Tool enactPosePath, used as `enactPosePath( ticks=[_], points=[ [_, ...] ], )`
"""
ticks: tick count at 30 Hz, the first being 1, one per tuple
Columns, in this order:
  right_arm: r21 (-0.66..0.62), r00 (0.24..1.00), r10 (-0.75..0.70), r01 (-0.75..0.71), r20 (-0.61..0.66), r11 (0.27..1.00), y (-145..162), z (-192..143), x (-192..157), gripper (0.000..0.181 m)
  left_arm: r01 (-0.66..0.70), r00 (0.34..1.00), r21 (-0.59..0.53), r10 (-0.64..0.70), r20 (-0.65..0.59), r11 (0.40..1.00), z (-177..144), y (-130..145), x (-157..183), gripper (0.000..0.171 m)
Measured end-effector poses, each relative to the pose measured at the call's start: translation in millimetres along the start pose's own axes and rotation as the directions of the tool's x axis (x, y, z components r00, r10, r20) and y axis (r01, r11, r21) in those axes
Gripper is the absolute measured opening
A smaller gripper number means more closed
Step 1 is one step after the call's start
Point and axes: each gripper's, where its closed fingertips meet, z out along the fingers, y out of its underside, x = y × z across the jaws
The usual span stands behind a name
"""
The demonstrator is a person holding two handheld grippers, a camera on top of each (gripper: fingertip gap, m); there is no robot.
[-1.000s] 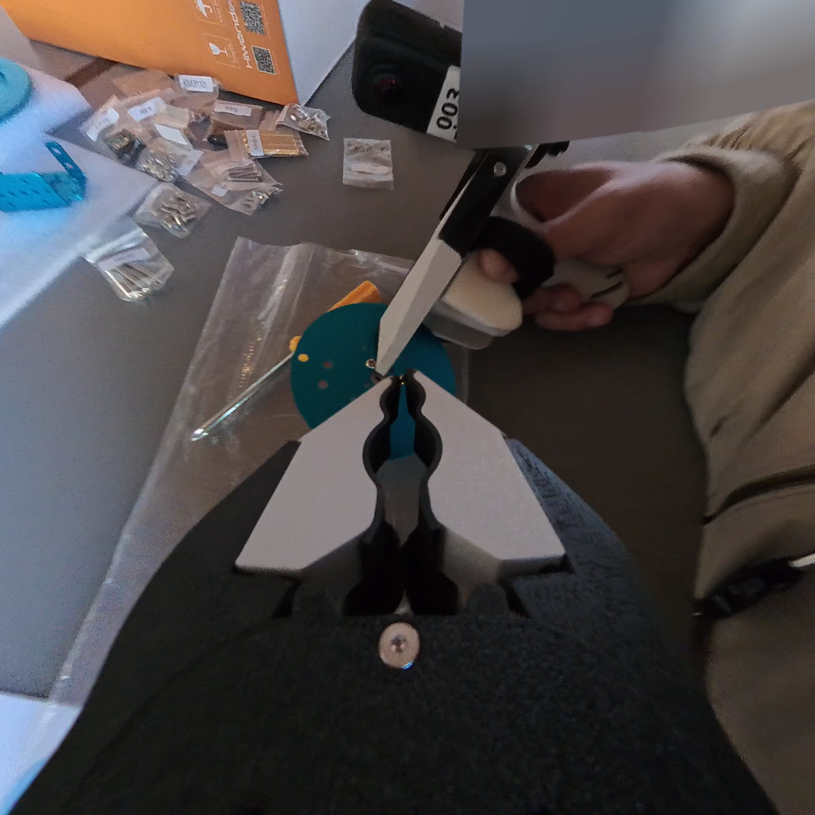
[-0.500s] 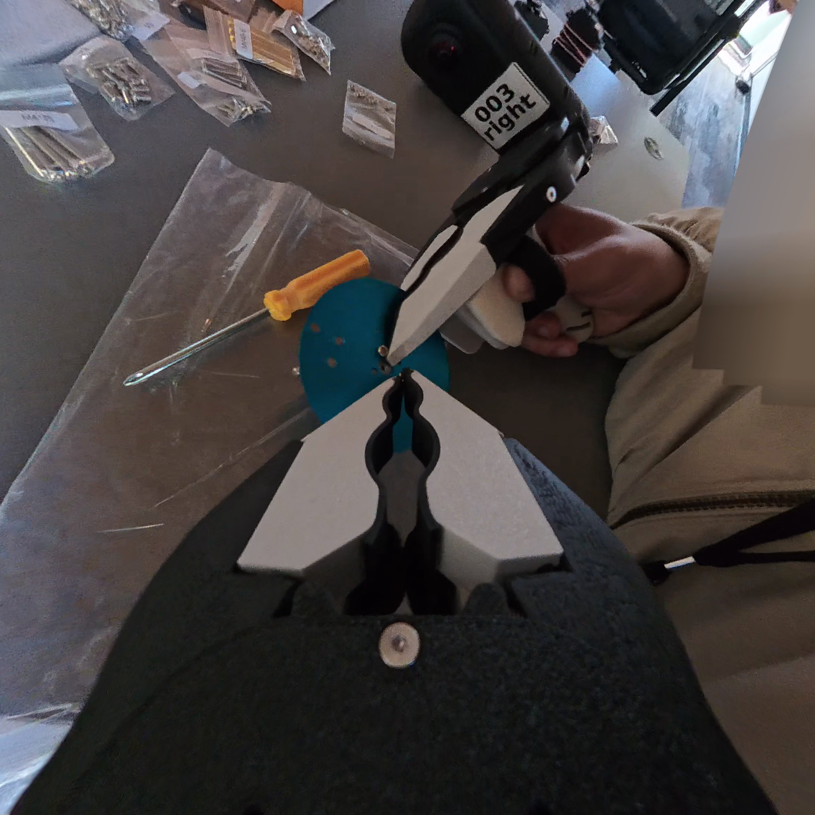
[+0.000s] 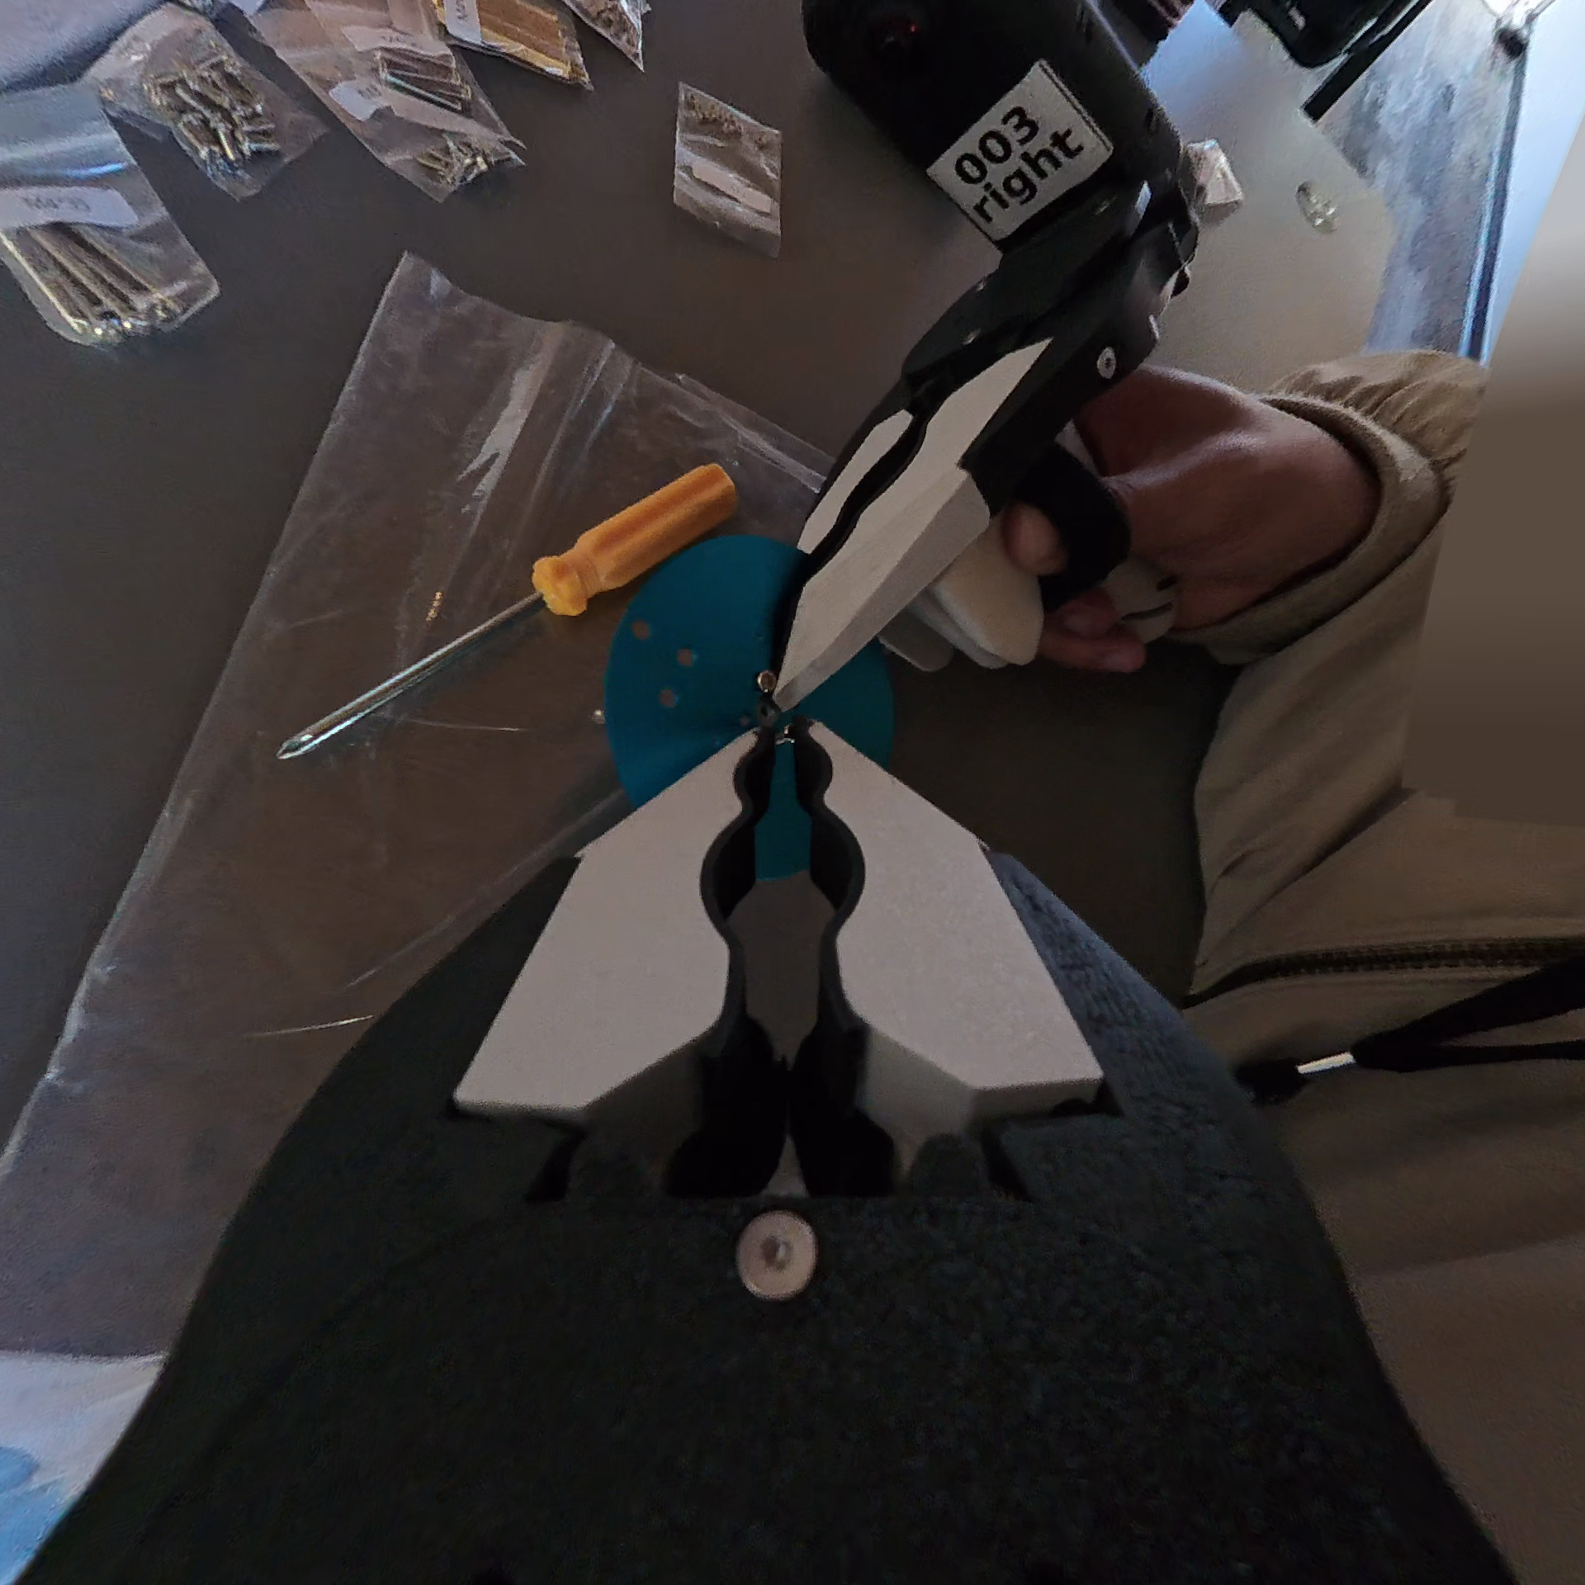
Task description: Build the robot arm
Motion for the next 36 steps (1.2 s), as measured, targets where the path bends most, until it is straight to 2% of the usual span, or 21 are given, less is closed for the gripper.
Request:
enactPosePath(
  ticks=[13,31,36],
  points=[
    [-0.001,1.000,0.005,-0.005,-0.001,1.000,0.0,-0.1,1.0,0.004,-0.121,0.985,-0.046,0.126,0.116,0.992,-0.9,1.1,-2.4,0.007],
    [-0.002,1.000,0.013,-0.013,0.006,1.000,-0.2,0.2,0.7,0.004,-0.113,0.982,-0.036,0.117,0.147,0.993,-5.7,-1.2,-6.5,0.007],
    [0.002,1.000,0.016,-0.016,0.010,1.000,-1.2,-0.2,0.3,0.004,-0.085,0.981,0.031,0.078,0.180,0.996,-17.4,-10.8,-15.2,0.010]
  ],
)
